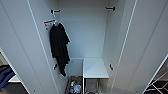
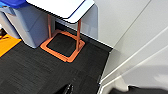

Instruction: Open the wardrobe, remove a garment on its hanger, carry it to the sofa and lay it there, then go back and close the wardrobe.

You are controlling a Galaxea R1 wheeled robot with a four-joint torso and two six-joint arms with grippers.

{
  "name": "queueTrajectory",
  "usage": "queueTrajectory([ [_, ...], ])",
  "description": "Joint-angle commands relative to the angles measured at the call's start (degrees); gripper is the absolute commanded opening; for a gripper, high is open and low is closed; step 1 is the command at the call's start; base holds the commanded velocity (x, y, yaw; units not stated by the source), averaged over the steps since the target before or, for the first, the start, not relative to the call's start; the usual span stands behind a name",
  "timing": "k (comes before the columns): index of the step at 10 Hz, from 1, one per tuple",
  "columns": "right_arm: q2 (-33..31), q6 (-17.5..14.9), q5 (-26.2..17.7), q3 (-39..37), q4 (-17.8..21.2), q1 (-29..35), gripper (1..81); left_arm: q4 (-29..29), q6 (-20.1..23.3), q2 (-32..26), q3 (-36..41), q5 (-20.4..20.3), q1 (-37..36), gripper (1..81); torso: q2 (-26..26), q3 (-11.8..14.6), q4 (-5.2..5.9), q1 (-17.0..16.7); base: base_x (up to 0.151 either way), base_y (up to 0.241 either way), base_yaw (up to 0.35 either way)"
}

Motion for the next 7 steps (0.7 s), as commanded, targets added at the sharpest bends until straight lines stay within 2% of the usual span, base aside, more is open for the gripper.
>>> queueTrajectory([
  [1, 0.7, 3.8, -2.0, 7.0, 0.4, 6.5, 81.1, -2.4, -0.8, 2.2, 7.5, 5.5, -9.6, 81.1, 0.0, 0.0, 0.00, 0.0, 0.000, 0.000, 0.000],
  [3, 4.5, 3.5, -1.1, 12.0, -0.5, 4.3, 81.1, -2.8, -0.9, 10.0, 7.3, 5.6, -9.6, 81.1, 0.0, 0.0, 0.00, 0.0, 0.000, 0.000, 0.000],
  [5, 9.6, 2.9, 0.7, 13.0, -0.6, 2.2, 81.1, -2.7, -0.9, 15.8, 7.1, 5.7, -9.6, 81.1, 0.0, 0.0, 0.00, 0.0, 0.000, 0.000, 0.000],
  [7, 16.0, 2.8, 1.0, 12.8, -1.4, 0.1, 81.1, -2.2, -0.8, 20.8, 7.1, 8.0, -9.3, 81.1, 0.0, 0.0, 0.00, 0.0, 0.000, 0.000, 0.000],
])
